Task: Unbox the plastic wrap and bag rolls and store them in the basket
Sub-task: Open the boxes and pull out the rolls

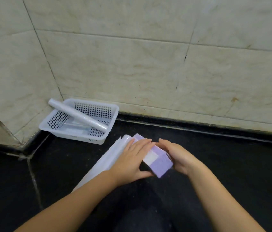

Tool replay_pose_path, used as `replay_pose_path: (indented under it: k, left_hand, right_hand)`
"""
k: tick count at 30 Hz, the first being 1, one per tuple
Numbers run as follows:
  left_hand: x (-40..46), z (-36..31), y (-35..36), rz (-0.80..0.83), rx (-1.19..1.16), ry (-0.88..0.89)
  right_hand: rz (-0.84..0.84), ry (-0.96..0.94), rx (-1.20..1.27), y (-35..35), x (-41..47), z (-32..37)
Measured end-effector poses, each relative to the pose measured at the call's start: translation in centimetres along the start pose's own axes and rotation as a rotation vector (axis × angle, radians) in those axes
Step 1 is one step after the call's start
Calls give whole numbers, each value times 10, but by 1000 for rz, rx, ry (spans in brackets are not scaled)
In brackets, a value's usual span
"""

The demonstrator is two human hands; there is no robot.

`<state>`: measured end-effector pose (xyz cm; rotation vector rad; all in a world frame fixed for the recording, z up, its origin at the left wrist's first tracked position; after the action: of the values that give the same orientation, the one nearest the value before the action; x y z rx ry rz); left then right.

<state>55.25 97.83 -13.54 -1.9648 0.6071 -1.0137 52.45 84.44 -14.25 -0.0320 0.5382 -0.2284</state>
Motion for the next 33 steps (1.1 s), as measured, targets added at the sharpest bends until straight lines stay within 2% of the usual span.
replay_pose_path:
  k: [3, 6, 8, 12, 14, 15, 18, 20, 21, 24, 27, 33]
  left_hand:
    - [7, 4, -20, -89, -153, -127]
    - [10, 10, -29, -161, -203, -232]
    - [9, 8, -33, -230, -162, -274]
    - [9, -12, -35, -359, 145, -210]
    - [10, -15, -33, -303, 85, -203]
    - [10, -12, -32, -236, -24, -230]
    - [10, -5, -36, -16, -462, -351]
    - [11, -4, -44, 29, -610, -382]
    - [13, -6, -49, 22, -610, -384]
    - [17, -12, -60, -83, -395, -371]
    - [19, -16, -70, -208, -126, -297]
    - [17, -25, -84, -269, 177, -110]
  right_hand:
    - [54, 20, 209, -11, -16, 4]
    - [104, -83, 248, -10, -30, 11]
    - [62, -200, 174, -6, -38, 16]
    - [-190, -445, -229, 8, -53, 29]
    - [-292, -522, -287, 7, -56, 37]
    - [-295, -549, -294, 6, -57, 40]
    - [-129, -604, -350, 3, -61, 45]
    - [2, -623, -366, 3, -66, 48]
    - [41, -621, -370, 2, -67, 48]
    - [55, -576, -329, 2, -66, 49]
    - [-25, -548, -262, 0, -65, 53]
    - [-95, -567, -292, 5, -68, 62]
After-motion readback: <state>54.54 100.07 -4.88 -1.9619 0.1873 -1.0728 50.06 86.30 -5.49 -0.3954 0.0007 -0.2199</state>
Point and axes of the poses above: each hand's wrist, its own x-axis towards the middle knuckle, its own y-axis out of the palm, z = x × y, the point moved 6 cm from there along x, towards the middle knuckle, and after that the axes turned 8 degrees about -z, right-handed, at the moved point
